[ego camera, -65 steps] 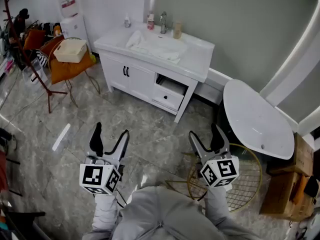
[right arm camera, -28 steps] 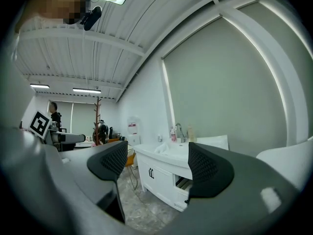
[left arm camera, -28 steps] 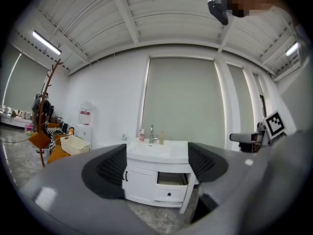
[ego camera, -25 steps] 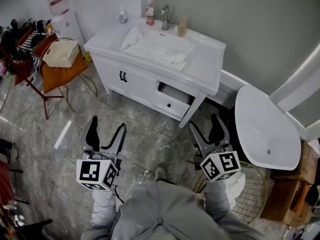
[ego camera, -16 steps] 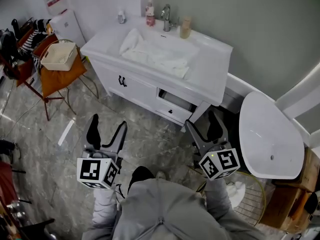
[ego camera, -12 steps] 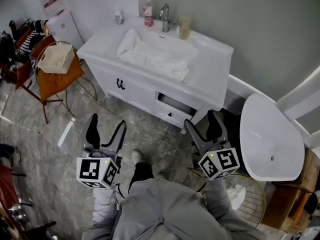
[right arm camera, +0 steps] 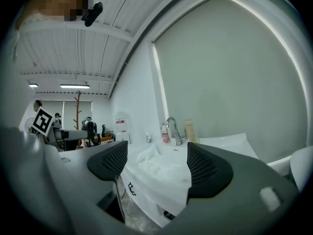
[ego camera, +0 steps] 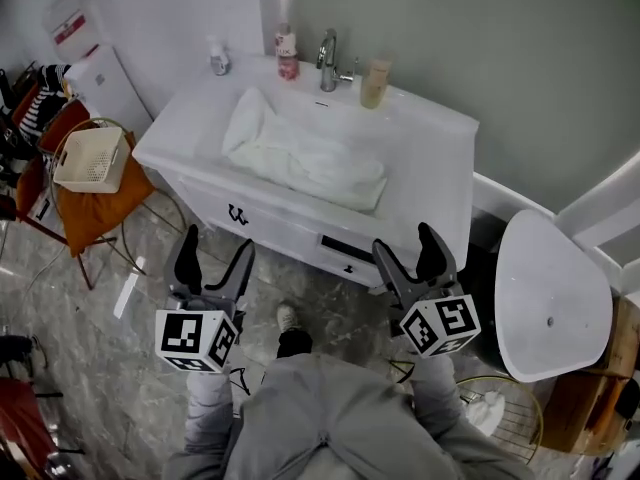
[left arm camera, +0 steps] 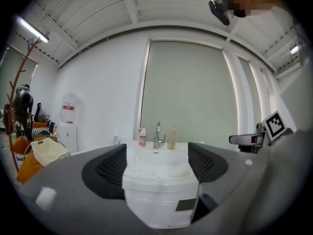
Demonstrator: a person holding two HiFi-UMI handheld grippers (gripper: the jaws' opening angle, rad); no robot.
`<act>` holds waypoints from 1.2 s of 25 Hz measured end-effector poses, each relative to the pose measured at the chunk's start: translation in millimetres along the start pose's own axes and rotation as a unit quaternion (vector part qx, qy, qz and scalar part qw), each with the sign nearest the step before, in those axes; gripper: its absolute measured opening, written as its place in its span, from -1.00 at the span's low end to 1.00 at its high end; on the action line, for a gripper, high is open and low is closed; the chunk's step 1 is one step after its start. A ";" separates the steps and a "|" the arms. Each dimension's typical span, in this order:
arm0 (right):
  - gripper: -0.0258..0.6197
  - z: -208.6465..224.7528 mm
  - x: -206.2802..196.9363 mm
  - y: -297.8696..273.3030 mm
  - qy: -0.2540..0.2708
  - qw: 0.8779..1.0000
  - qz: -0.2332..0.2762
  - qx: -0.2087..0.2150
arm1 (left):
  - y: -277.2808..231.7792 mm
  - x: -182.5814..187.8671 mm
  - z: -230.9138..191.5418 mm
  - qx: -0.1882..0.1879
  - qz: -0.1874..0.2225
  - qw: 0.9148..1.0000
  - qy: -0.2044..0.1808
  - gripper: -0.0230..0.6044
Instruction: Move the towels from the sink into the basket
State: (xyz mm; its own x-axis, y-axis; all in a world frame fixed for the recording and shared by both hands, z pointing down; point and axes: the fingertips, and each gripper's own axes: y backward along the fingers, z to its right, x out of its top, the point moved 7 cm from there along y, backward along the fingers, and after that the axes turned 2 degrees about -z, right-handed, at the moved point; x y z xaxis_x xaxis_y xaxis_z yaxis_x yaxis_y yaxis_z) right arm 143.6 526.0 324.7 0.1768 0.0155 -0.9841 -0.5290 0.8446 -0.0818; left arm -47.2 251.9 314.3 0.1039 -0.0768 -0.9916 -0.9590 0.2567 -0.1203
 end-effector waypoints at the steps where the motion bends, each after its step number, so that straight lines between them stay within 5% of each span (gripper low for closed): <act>1: 0.23 1.8 0.4 -15.6 0.000 1.000 -0.004 -0.006 | -15.5 2.7 -11.1 -0.007 -0.002 1.000 -0.004 0.42; 10: 0.23 16.5 4.2 -132.3 0.003 0.997 -0.039 -0.063 | -139.5 11.3 -98.3 -0.059 -0.036 0.997 -0.022 0.42; 18: 0.23 42.3 -15.7 -192.5 0.044 0.988 -0.128 -0.068 | -215.2 0.8 -128.4 -0.079 -0.067 0.994 -0.034 0.42; 25: 0.24 71.0 -50.6 -248.9 0.091 0.966 -0.241 -0.031 | -277.8 -19.4 -144.2 -0.071 -0.110 0.990 -0.052 0.42; 30: 0.24 90.2 -75.5 -287.4 0.106 0.944 -0.314 -0.009 | -321.0 -40.1 -155.6 -0.067 -0.173 0.979 -0.087 0.42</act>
State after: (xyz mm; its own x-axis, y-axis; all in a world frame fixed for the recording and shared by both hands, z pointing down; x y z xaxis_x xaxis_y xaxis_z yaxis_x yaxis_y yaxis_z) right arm 357.2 330.3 436.7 0.2901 -0.5938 -0.7505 -0.3901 0.6427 -0.6593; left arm 215.4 22.6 400.0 0.4615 0.0306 -0.8866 -0.8827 0.1154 -0.4555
